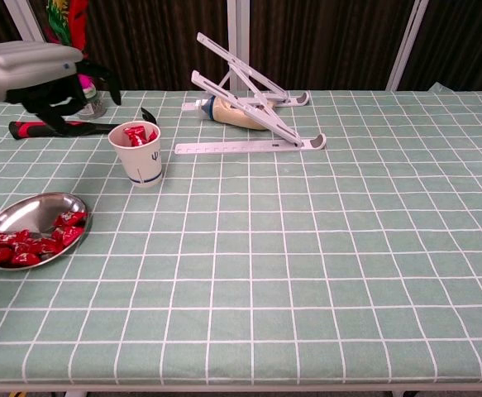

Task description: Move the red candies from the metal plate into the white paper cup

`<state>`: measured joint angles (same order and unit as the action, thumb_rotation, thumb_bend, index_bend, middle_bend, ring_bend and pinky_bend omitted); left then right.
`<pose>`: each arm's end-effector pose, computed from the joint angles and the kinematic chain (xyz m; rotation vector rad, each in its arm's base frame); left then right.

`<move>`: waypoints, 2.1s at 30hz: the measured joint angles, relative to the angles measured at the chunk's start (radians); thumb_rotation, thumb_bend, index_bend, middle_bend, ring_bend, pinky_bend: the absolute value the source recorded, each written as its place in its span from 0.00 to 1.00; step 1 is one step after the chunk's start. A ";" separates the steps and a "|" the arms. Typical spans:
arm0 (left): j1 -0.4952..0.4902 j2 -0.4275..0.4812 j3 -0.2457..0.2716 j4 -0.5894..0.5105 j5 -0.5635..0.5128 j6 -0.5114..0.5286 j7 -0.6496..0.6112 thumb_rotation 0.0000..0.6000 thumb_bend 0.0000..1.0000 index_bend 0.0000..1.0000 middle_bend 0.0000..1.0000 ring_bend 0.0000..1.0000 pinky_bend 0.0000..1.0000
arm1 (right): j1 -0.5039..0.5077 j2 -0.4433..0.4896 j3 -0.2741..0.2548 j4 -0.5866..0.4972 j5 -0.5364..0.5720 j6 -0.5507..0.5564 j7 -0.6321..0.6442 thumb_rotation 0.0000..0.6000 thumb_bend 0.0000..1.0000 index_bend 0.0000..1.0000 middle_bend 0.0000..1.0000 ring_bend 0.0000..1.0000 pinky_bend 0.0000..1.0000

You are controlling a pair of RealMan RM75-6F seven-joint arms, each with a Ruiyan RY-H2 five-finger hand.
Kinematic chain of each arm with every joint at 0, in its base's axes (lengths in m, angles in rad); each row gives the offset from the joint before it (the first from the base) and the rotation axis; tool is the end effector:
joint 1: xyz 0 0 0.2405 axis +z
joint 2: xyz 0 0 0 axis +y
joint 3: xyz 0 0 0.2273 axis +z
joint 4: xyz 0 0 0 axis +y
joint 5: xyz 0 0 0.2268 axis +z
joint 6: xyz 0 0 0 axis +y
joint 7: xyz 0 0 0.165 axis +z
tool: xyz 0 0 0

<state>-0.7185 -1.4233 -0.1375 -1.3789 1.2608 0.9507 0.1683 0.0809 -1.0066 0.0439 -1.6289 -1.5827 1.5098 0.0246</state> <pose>-0.1657 0.3694 0.0035 -1.8661 -0.8356 -0.8910 -0.2861 -0.1987 0.1602 1.4636 -0.8029 0.9044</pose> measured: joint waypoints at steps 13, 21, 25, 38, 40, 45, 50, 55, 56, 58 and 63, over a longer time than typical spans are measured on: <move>0.223 0.073 0.181 -0.099 0.084 0.162 0.008 1.00 0.25 0.51 0.95 0.96 1.00 | 0.011 -0.007 -0.001 0.003 -0.010 -0.011 0.000 1.00 0.10 0.08 0.28 0.10 0.35; 0.260 0.050 0.219 -0.103 0.134 0.169 0.001 1.00 0.21 0.51 0.95 0.96 1.00 | 0.017 -0.008 0.000 -0.002 -0.010 -0.016 -0.006 1.00 0.10 0.08 0.28 0.10 0.35; 0.248 0.012 0.219 -0.058 0.160 0.141 -0.013 1.00 0.21 0.51 0.95 0.96 1.00 | 0.017 -0.008 0.000 -0.006 -0.011 -0.015 -0.009 1.00 0.10 0.08 0.28 0.10 0.35; 0.219 -0.067 0.185 0.022 0.136 0.056 -0.020 1.00 0.21 0.51 0.96 0.96 1.00 | 0.014 -0.003 0.000 -0.014 -0.006 -0.012 -0.016 1.00 0.10 0.08 0.28 0.10 0.35; 0.220 -0.075 0.178 0.034 0.129 0.053 -0.022 1.00 0.22 0.52 0.96 0.96 1.00 | 0.013 -0.002 0.000 -0.015 -0.007 -0.011 -0.017 1.00 0.10 0.08 0.28 0.10 0.36; 0.222 -0.081 0.175 0.045 0.123 0.045 -0.025 1.00 0.24 0.54 0.96 0.96 1.00 | 0.011 0.001 0.000 -0.019 -0.006 -0.009 -0.019 1.00 0.10 0.08 0.28 0.10 0.36; 0.225 -0.084 0.178 0.053 0.124 0.041 -0.016 1.00 0.26 0.55 0.96 0.96 1.00 | 0.012 0.001 0.000 -0.020 -0.007 -0.009 -0.020 1.00 0.10 0.08 0.28 0.11 0.37; 0.226 -0.087 0.177 0.057 0.123 0.033 -0.016 1.00 0.29 0.59 0.96 0.96 1.00 | 0.012 0.001 0.000 -0.021 -0.007 -0.009 -0.020 1.00 0.10 0.08 0.29 0.11 0.37; 0.226 -0.087 0.177 0.058 0.122 0.031 -0.021 1.00 0.30 0.60 0.96 0.96 1.00 | 0.012 0.001 0.000 -0.020 -0.007 -0.009 -0.020 1.00 0.10 0.08 0.29 0.11 0.37; 0.225 -0.089 0.175 0.061 0.123 0.027 -0.033 1.00 0.33 0.63 0.96 0.96 1.00 | 0.013 0.001 0.000 -0.021 -0.006 -0.010 -0.020 1.00 0.10 0.08 0.29 0.11 0.37; 0.227 -0.089 0.167 0.065 0.130 0.034 -0.083 1.00 0.39 0.67 0.97 0.97 1.00 | 0.010 0.001 0.000 -0.020 -0.006 -0.005 -0.019 1.00 0.10 0.08 0.29 0.11 0.37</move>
<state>-0.4915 -1.5127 0.0298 -1.3141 1.3910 0.9851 0.0854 0.0909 -1.0053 0.0439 -1.6487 -1.5888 1.5043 0.0053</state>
